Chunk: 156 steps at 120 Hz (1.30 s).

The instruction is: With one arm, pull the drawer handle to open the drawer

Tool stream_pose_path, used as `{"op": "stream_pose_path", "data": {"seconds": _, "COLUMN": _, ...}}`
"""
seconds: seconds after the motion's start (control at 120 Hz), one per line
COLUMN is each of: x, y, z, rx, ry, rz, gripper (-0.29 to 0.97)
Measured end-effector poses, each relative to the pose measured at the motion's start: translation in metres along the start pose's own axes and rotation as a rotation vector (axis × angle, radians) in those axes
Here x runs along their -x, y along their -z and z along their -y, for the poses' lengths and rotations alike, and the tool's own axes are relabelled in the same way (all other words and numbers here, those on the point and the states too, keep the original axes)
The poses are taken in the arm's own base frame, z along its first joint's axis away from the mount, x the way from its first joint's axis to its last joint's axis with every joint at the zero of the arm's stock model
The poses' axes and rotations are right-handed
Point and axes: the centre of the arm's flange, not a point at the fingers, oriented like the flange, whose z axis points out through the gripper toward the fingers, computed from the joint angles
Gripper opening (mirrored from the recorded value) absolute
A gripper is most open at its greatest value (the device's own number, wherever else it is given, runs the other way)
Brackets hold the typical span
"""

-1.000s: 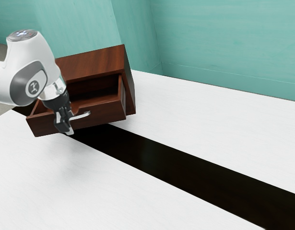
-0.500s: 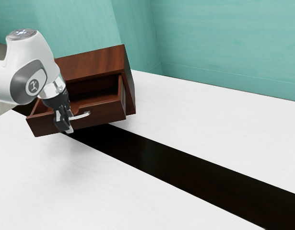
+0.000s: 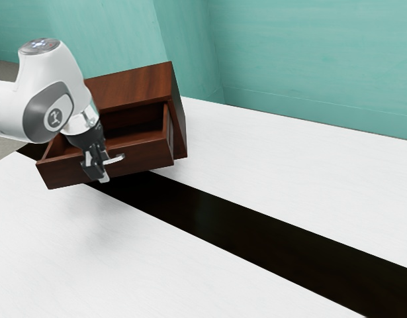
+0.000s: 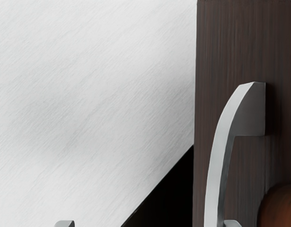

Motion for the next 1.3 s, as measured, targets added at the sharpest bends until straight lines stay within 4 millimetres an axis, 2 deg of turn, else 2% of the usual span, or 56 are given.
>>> {"op": "stream_pose_path", "data": {"seconds": 0.467, "x": -0.005, "y": 0.011, "z": 0.001, "rx": 0.002, "ry": 0.01, "rz": -0.004, "gripper": 0.36}}
{"op": "stream_pose_path", "data": {"seconds": 0.775, "x": -0.004, "y": 0.04, "z": -0.001, "rx": 0.026, "ry": 0.014, "rz": 0.003, "gripper": 0.37}}
{"op": "stream_pose_path", "data": {"seconds": 0.983, "x": 0.013, "y": 0.07, "z": 0.004, "rx": 0.064, "ry": -0.012, "rz": 0.027, "gripper": 0.42}}
{"op": "stream_pose_path", "data": {"seconds": 1.067, "x": 0.025, "y": 0.086, "z": 0.007, "rx": 0.079, "ry": -0.018, "rz": 0.067, "gripper": 0.49}}
{"op": "stream_pose_path", "data": {"seconds": 1.133, "x": 0.046, "y": 0.104, "z": 0.017, "rx": 0.087, "ry": -0.042, "rz": 0.116, "gripper": 0.53}}
{"op": "stream_pose_path", "data": {"seconds": 1.192, "x": 0.077, "y": 0.119, "z": 0.038, "rx": 0.075, "ry": -0.091, "rz": 0.167, "gripper": 0.56}}
{"op": "stream_pose_path", "data": {"seconds": 1.3, "x": 0.138, "y": 0.152, "z": 0.091, "rx": 0.061, "ry": -0.257, "rz": 0.236, "gripper": 0.6}}
